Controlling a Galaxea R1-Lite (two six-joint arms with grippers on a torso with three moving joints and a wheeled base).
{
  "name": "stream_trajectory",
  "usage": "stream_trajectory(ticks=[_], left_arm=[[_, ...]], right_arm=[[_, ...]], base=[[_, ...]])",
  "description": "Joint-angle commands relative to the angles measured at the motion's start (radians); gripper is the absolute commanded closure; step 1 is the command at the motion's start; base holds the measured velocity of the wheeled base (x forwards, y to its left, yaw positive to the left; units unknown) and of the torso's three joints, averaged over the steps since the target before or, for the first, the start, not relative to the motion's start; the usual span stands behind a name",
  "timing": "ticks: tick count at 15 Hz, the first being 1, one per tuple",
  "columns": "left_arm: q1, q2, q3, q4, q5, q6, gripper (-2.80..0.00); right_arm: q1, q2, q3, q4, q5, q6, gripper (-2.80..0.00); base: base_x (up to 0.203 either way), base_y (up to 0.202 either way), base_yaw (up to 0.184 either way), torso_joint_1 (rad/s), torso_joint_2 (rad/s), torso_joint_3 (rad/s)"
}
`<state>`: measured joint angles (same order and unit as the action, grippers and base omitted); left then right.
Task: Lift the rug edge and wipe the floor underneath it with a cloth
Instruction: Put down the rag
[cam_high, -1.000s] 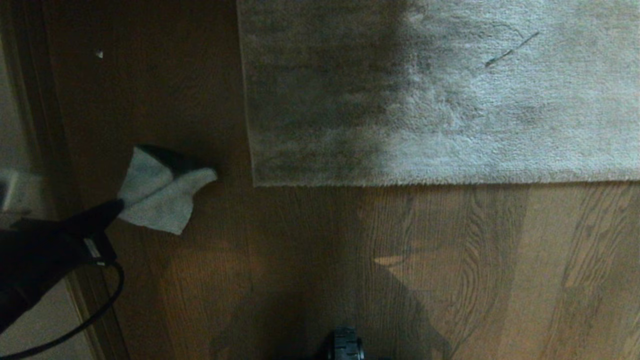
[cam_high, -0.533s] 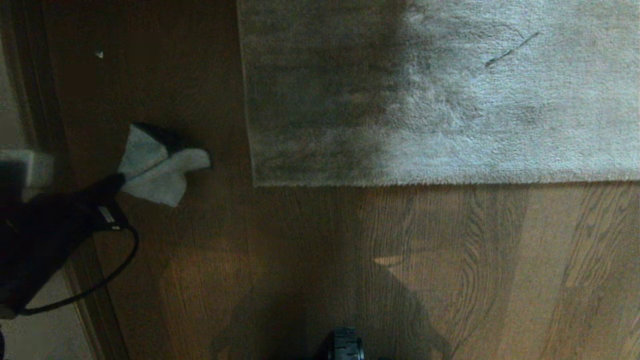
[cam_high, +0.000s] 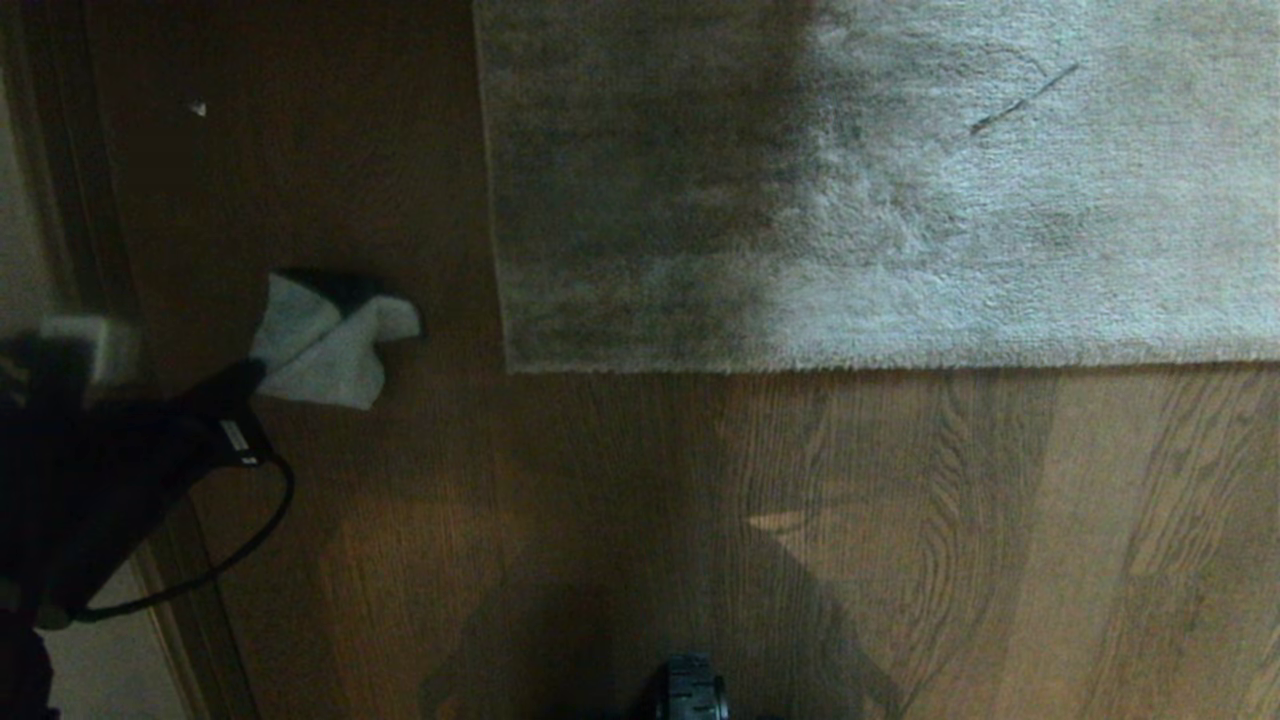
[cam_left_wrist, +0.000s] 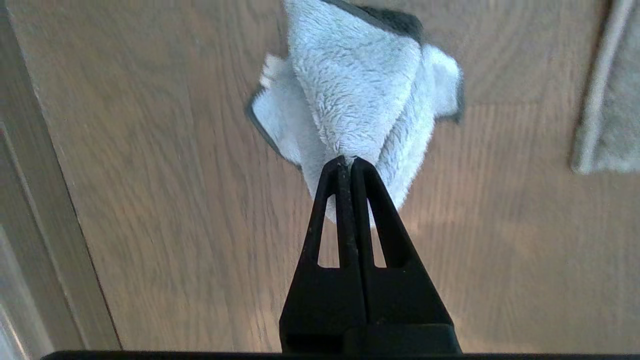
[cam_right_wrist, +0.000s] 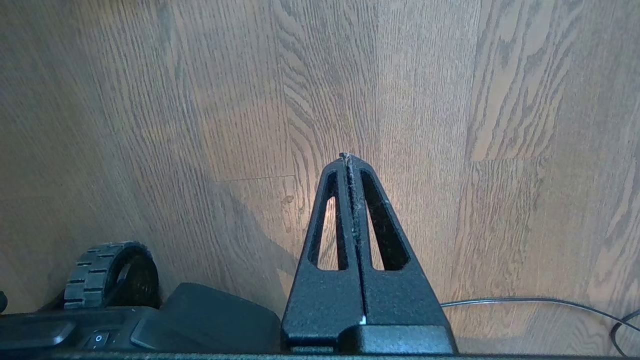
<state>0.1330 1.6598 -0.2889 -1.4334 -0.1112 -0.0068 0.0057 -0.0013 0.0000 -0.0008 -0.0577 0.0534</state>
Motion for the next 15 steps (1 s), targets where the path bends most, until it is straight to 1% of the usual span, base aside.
stream_trajectory(ticks=[1,6,11,15], left_arm=[[0.008,0.044,-0.001,-0.021,-0.001,0.004,0.00],[0.066,0.081,-0.033,-0.053,-0.009,0.008,0.00],[0.077,0.081,-0.065,-0.053,-0.009,0.005,0.00],[0.117,0.084,-0.104,-0.053,-0.011,0.007,0.00]], right_arm=[[0.000,0.001,0.000,0.001,-0.001,0.000,0.00],[0.000,0.001,0.000,0.000,-0.001,0.000,0.00],[0.000,0.001,0.000,0.001,-0.001,0.000,0.00],[0.000,0.001,0.000,0.001,-0.001,0.000,0.00]], base=[[0.000,0.000,0.000,0.000,0.00,0.000],[0.000,0.000,0.000,0.000,0.00,0.000],[0.000,0.000,0.000,0.000,0.00,0.000],[0.000,0.000,0.000,0.000,0.00,0.000]])
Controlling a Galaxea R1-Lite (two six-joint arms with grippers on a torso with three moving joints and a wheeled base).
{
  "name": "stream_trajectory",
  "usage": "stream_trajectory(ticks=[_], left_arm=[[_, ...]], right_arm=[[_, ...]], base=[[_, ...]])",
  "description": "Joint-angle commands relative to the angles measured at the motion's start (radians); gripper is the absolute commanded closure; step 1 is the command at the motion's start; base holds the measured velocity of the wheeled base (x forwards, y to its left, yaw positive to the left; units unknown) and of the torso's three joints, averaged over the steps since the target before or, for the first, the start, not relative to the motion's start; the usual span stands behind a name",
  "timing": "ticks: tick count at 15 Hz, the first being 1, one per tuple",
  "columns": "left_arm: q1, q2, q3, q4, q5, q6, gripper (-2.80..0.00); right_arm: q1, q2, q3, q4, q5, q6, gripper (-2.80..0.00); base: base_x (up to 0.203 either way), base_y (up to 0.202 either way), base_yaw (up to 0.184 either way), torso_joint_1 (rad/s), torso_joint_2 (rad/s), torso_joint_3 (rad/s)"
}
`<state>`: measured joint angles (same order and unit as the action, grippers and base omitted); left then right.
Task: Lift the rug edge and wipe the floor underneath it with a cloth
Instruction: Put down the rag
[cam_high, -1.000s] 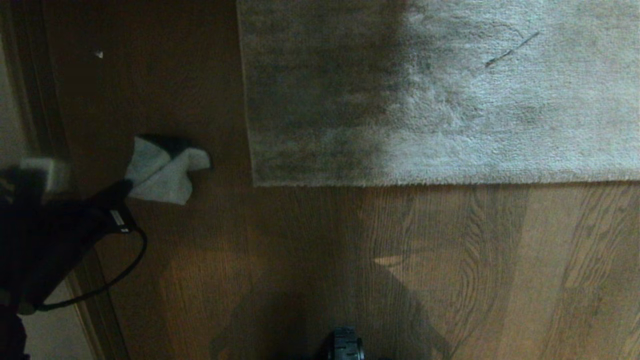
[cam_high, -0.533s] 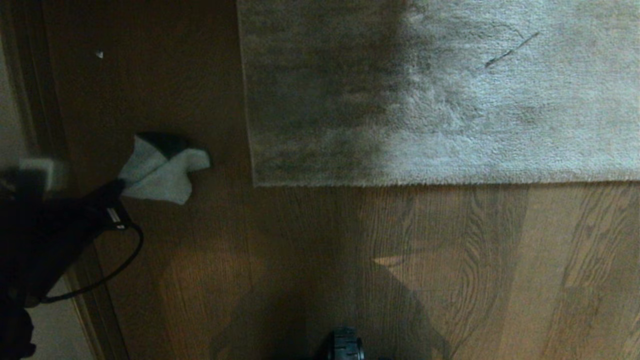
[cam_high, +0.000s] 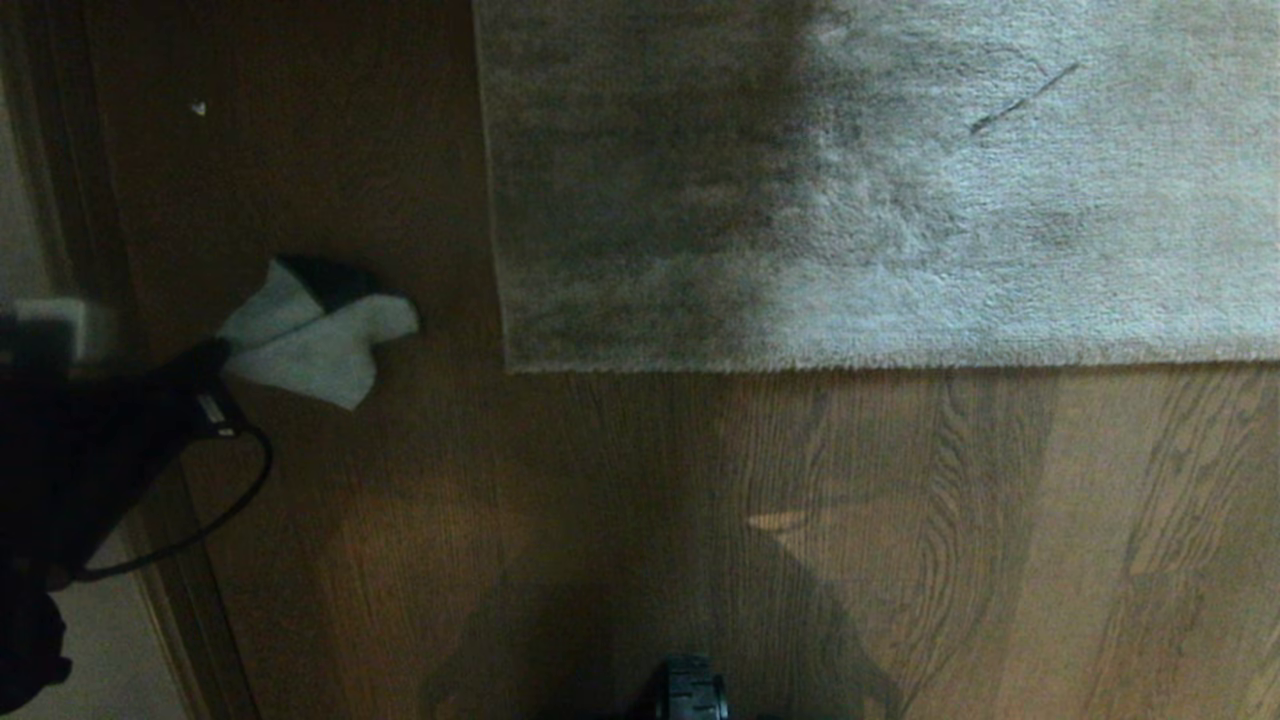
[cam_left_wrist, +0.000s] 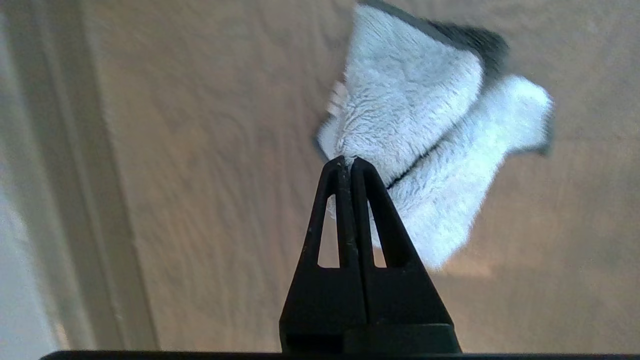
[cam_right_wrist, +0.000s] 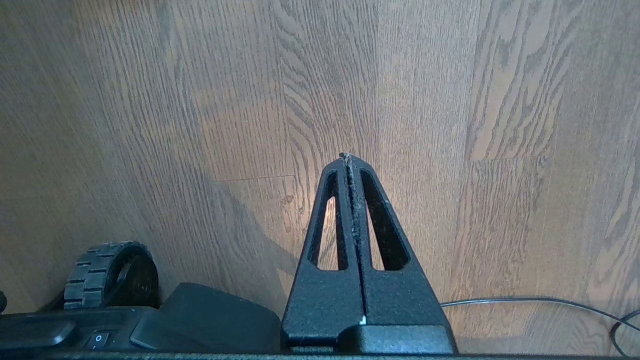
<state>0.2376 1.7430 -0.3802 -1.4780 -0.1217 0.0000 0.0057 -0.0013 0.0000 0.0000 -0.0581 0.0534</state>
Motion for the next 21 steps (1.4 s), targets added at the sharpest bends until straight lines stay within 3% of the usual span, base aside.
stream_trajectory(ticks=[1,14,15,21], left_arm=[[0.021,0.006,-0.022,-0.010,-0.001,0.000,0.00],[0.049,0.035,-0.059,-0.010,-0.001,0.002,0.00],[0.049,0.037,-0.058,-0.010,-0.001,0.002,-2.80],[0.047,0.035,-0.052,-0.010,0.001,-0.002,-2.80]], right_arm=[[0.000,0.001,0.000,0.000,0.000,0.000,0.00],[0.000,0.001,0.000,-0.001,0.000,0.000,0.00],[0.000,0.001,0.000,0.000,0.000,0.000,0.00],[0.000,0.002,0.000,0.000,0.000,0.000,0.00]], base=[[0.000,0.000,0.000,0.000,0.00,0.000],[0.000,0.000,0.000,0.000,0.00,0.000],[0.000,0.000,0.000,0.000,0.00,0.000],[0.000,0.000,0.000,0.000,0.00,0.000]])
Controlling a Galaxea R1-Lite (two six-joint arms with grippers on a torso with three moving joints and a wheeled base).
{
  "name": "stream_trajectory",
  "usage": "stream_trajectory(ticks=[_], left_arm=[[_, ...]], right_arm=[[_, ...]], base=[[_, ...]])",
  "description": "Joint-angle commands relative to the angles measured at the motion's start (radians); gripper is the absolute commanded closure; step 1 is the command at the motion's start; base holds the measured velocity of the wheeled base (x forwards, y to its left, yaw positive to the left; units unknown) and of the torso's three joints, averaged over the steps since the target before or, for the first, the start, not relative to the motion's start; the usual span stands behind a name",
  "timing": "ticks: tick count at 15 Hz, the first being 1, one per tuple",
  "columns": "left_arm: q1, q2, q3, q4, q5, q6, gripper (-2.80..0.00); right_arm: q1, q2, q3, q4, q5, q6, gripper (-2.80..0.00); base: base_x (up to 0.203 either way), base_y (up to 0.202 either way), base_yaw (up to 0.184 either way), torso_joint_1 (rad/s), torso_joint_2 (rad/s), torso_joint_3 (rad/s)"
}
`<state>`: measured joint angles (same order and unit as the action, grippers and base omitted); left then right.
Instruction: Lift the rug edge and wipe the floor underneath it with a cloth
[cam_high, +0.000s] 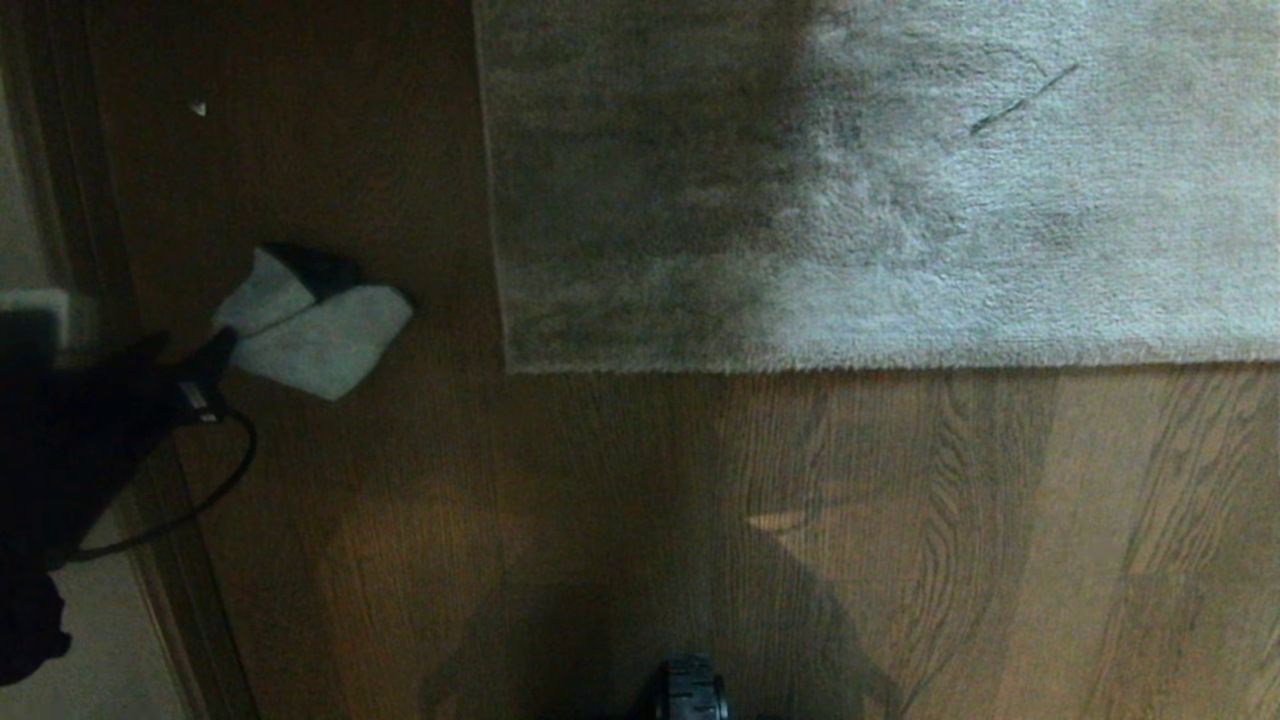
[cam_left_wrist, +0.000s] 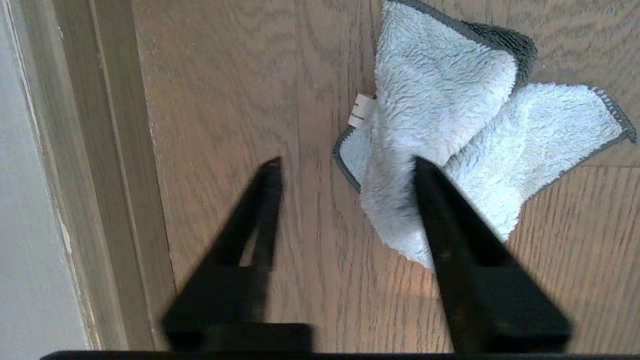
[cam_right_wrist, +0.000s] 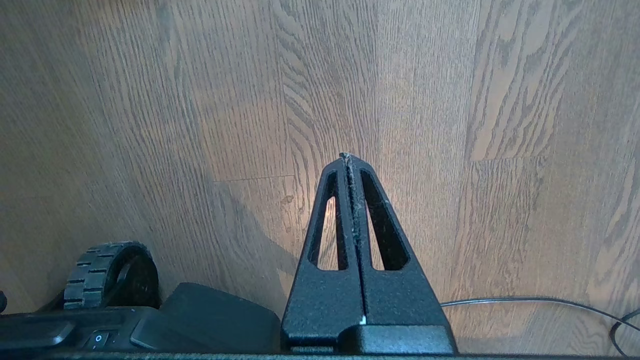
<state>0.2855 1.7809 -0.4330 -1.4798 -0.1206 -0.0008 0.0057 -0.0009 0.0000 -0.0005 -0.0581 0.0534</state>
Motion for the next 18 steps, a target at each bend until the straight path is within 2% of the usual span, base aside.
stream_trajectory(ticks=[1,5,10,18], left_arm=[[-0.005,-0.004,0.002,-0.008,0.001,0.001,-2.80],[-0.007,-0.035,0.011,-0.008,0.005,-0.002,-2.80],[-0.008,-0.129,0.079,-0.007,0.007,-0.004,-2.80],[-0.008,-0.306,0.302,-0.005,0.003,-0.004,-2.80]], right_arm=[[0.000,0.001,0.000,0.000,0.000,0.000,0.00],[0.000,0.002,0.000,0.001,0.000,0.000,0.00],[0.000,0.001,0.000,0.000,0.000,0.000,0.00],[0.000,0.001,0.000,0.000,0.000,0.000,0.00]], base=[[0.000,0.000,0.000,0.000,0.00,0.000],[0.000,0.000,0.000,0.000,0.00,0.000],[0.000,0.000,0.000,0.000,0.00,0.000],[0.000,0.000,0.000,0.000,0.00,0.000]])
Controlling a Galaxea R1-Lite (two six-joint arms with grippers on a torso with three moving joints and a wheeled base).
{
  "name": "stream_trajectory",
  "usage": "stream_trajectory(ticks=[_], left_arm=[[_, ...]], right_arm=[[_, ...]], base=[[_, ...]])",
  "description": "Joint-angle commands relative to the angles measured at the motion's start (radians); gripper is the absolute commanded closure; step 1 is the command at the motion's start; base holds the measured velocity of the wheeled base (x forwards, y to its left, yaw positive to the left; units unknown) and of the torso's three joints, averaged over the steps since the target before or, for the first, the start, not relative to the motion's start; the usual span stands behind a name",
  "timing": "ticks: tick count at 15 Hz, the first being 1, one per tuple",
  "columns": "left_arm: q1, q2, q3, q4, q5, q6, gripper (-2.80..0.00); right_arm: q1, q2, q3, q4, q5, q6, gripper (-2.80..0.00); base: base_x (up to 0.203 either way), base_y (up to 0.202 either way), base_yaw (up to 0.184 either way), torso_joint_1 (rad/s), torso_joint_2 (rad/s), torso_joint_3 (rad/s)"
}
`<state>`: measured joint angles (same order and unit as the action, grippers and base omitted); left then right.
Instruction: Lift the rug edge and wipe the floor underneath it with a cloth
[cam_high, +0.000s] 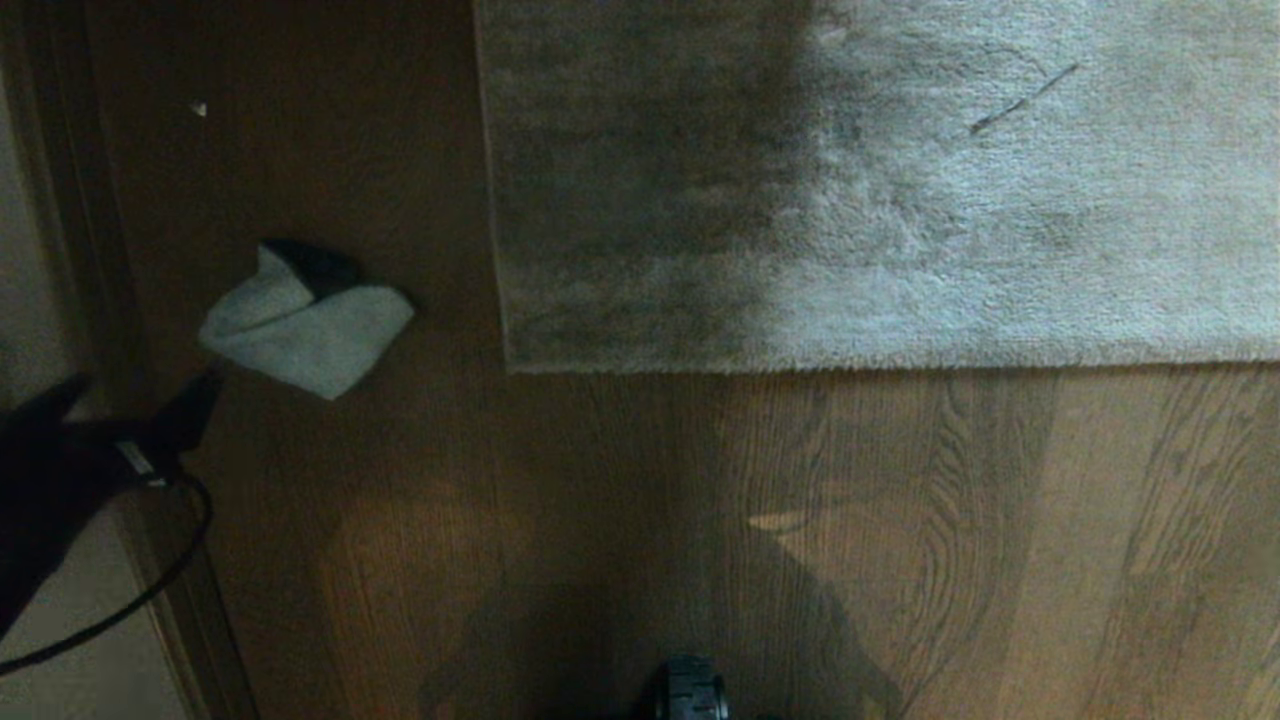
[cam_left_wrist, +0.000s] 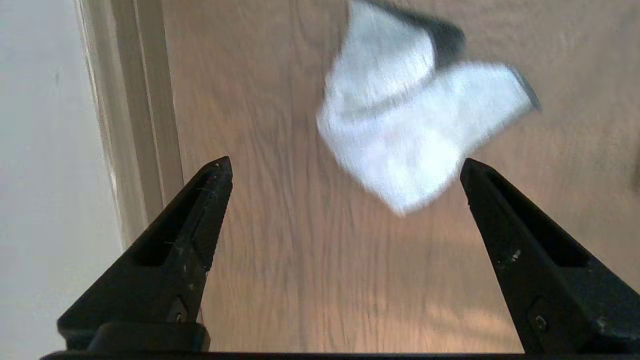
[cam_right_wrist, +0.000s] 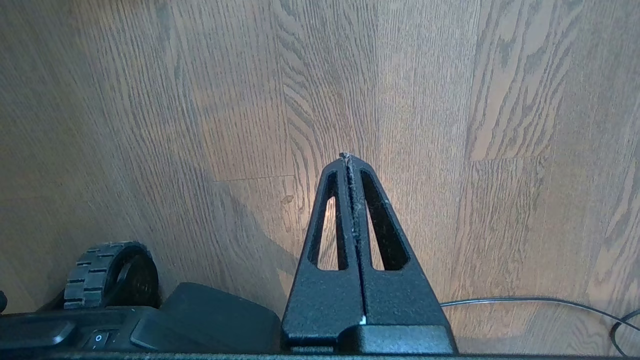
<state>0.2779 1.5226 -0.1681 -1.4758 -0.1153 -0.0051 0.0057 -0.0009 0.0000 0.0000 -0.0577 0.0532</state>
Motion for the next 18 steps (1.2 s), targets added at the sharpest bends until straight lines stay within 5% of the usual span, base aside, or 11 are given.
stream_trajectory(ticks=[1,4,5,13,18], left_arm=[[0.000,-0.057,0.045,-0.009,-0.004,0.001,-2.80],[-0.005,-0.087,0.073,-0.009,-0.005,0.001,-2.80],[-0.012,-0.098,0.088,-0.009,-0.004,0.001,0.00],[-0.055,-0.197,0.166,0.006,0.002,0.002,0.00],[-0.059,-0.308,0.167,0.154,-0.006,0.002,0.00]], right_arm=[[0.000,0.001,0.000,-0.002,-0.001,0.000,0.00],[0.000,0.001,0.000,-0.002,-0.001,0.000,0.00],[0.000,0.001,0.000,-0.001,-0.001,0.000,0.00],[0.000,0.001,0.000,0.000,-0.001,0.000,0.00],[0.000,0.001,0.000,0.000,-0.001,0.000,0.00]], base=[[0.000,0.000,0.000,0.000,0.00,0.000],[0.000,0.000,0.000,0.000,0.00,0.000],[0.000,0.000,0.000,0.000,0.00,0.000],[0.000,0.000,0.000,0.000,0.00,0.000],[0.000,0.000,0.000,0.000,0.00,0.000]])
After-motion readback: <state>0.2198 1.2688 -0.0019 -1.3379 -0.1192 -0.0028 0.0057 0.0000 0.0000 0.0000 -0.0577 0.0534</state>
